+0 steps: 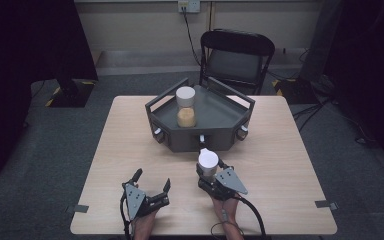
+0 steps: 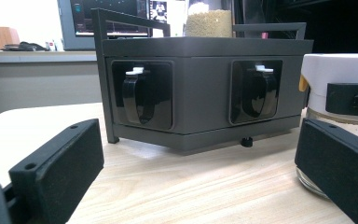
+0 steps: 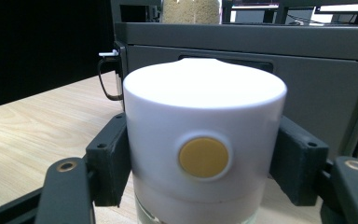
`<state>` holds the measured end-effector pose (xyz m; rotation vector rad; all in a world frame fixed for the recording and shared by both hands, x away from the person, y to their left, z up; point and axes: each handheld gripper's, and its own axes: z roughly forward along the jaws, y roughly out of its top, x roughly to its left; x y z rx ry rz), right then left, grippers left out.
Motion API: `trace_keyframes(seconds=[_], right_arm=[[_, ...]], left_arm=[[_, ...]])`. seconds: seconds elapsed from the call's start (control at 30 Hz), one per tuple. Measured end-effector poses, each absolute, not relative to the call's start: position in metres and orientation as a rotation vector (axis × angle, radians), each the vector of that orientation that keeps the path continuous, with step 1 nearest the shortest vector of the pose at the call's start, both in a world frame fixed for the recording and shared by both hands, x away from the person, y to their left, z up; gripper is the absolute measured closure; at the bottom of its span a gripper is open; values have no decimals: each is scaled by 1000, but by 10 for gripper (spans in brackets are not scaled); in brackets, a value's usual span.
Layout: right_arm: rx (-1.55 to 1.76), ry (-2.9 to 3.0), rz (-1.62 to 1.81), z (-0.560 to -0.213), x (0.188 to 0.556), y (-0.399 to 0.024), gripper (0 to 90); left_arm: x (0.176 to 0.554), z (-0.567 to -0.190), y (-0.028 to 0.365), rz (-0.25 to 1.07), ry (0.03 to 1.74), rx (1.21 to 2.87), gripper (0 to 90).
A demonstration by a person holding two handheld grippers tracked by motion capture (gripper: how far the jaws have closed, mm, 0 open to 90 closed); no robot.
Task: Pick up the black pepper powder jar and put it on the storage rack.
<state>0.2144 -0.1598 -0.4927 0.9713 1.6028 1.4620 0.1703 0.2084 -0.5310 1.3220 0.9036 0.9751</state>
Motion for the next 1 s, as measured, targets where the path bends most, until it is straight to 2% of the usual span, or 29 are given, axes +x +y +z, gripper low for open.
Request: trace_keyframes(seconds=[1.0], right_arm=[[933, 1626, 1473, -465, 208, -167, 301]], left_arm=[[170, -531, 208, 975, 904, 1321, 5]])
